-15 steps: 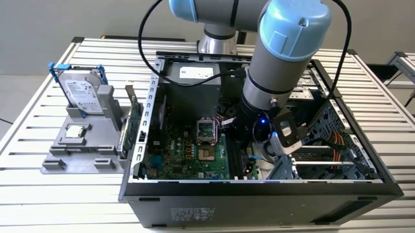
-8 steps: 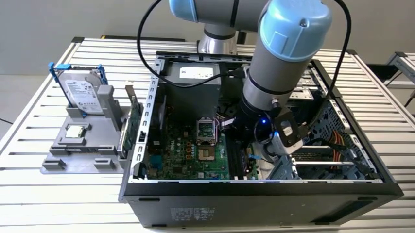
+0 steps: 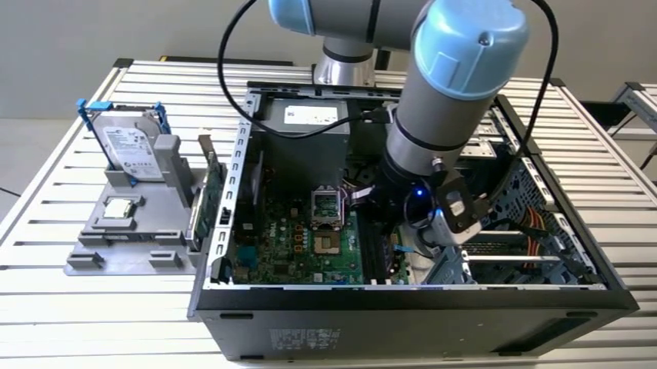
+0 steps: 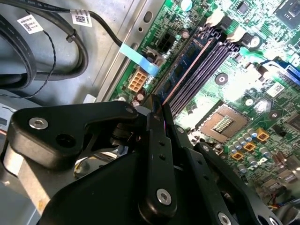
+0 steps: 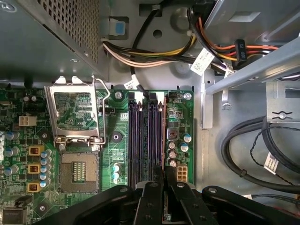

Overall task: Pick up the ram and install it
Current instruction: 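Insert the ram into the slot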

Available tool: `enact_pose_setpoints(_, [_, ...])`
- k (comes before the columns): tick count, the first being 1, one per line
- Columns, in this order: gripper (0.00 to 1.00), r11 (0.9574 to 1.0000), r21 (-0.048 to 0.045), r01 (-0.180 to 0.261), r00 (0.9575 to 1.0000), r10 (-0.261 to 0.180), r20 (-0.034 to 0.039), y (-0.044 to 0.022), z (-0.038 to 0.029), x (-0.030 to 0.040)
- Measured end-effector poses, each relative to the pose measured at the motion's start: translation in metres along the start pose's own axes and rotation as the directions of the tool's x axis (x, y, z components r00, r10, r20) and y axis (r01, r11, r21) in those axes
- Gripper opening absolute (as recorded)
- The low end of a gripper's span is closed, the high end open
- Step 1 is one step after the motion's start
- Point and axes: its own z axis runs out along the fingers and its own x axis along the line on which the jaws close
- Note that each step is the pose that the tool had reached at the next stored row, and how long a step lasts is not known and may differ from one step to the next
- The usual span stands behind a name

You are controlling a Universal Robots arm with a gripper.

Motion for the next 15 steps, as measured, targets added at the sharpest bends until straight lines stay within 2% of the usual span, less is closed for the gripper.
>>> enact_pose_setpoints(11, [0.00, 1.0000, -0.0029, 0.004, 1.0000, -0.004, -0.0003, -0.0011, -0.0030, -0.0011])
enact_pose_setpoints(15, [0.00, 1.0000, 0.0015, 0.009, 1.0000, -0.009, -0.0007, -0.0012, -0.0031, -0.0012])
